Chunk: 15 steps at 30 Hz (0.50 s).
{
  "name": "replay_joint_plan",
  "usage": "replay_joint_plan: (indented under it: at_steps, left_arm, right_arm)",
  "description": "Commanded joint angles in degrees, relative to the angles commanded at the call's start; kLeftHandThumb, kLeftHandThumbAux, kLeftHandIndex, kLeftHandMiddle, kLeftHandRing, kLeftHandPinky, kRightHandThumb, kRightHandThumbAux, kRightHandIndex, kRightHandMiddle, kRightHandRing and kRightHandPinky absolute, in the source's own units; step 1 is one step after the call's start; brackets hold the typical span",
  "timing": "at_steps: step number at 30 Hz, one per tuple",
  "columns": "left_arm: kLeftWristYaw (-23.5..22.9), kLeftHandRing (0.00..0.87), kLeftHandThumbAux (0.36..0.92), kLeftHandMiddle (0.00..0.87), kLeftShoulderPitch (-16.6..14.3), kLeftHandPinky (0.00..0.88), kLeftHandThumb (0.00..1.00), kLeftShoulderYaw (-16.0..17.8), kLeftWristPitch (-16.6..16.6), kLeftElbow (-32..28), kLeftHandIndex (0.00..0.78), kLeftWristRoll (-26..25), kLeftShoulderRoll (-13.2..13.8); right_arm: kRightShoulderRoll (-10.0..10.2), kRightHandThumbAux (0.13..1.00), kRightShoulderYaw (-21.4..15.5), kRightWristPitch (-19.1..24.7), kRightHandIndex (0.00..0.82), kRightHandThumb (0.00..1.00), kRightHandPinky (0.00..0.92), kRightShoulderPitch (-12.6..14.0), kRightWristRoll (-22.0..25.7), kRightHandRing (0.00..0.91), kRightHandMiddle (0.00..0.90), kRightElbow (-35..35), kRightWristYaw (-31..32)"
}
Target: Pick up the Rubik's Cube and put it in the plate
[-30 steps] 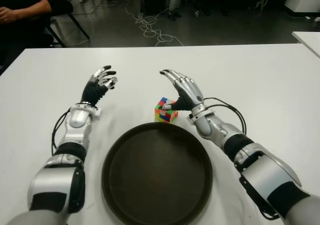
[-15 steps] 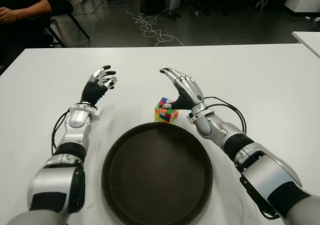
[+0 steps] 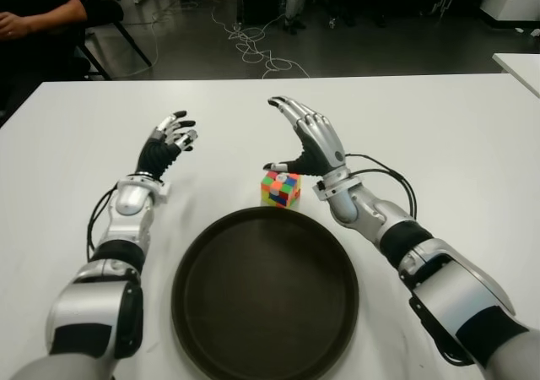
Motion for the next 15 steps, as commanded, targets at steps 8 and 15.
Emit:
replay_joint_plan:
  at_steps: [8, 15]
  left_arm:
    - [0.23, 0.246, 0.539, 0.212, -0.10, 0.286, 0.138, -0.28, -0.21, 0.19, 0.138, 0.32, 0.15]
    - [0.43, 0.252, 0.557, 0.218, 0.10, 0.286, 0.134, -0.58, -0.38, -0.25, 0.145, 0.43, 0.13]
  right_arm:
    - [-0.41, 0.784, -0.09, -1.54, 0.111, 0.000, 0.284, 1.40, -0.11, 0.229, 0.182, -2.87, 0.95]
    - [-0.55, 0.769, 0.82, -1.12, 0.117, 0.000, 0.258, 3.97, -0.68, 0.215, 0.180, -6.51, 4.45]
